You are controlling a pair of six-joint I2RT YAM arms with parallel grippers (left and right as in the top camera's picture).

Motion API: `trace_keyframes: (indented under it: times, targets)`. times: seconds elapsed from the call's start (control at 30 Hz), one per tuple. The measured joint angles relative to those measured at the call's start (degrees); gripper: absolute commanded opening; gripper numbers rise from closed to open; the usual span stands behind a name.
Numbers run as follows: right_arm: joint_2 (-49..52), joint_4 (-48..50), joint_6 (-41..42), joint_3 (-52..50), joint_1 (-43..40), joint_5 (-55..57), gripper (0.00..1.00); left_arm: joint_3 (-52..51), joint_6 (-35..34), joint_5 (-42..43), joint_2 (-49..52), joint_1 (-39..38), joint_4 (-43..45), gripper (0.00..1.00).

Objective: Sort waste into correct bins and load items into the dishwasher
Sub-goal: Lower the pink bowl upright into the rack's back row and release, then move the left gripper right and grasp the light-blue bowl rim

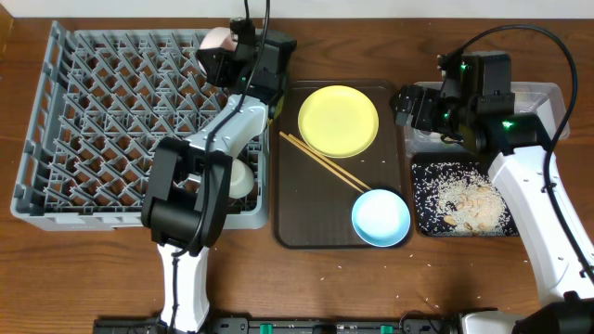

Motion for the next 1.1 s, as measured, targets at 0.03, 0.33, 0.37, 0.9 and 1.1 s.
trace_keyframes:
  times: [0.03,0.33,0.37,0.9,1.1]
  targets:
    - [0.0,0.0,0.0,0.0,0.0,0.0,0.99,-0.1,0.0,0.1,0.0,-0.3,-0.3,0.15]
    - [0.0,0.0,0.0,0.0,0.0,0.0,0.99,-1.7,0.7,1.4,0.1,-3.6,-3.0,0.61]
    - [0.0,0.0,0.0,0.0,0.0,0.0,0.99,-1.7,0.3,1.4,0.1,-3.8,-3.3,0.63]
    - [0.0,0.0,0.0,0.0,0.0,0.1,0.99,-1.7,-2.7,4.4,-0.1,-4.2,-8.3,0.75]
    - [0.0,0.0,0.0,0.0,0.0,0.1,0.99,-1.7,-10.1,14.5,-3.7,-4.1,-14.8,0.76]
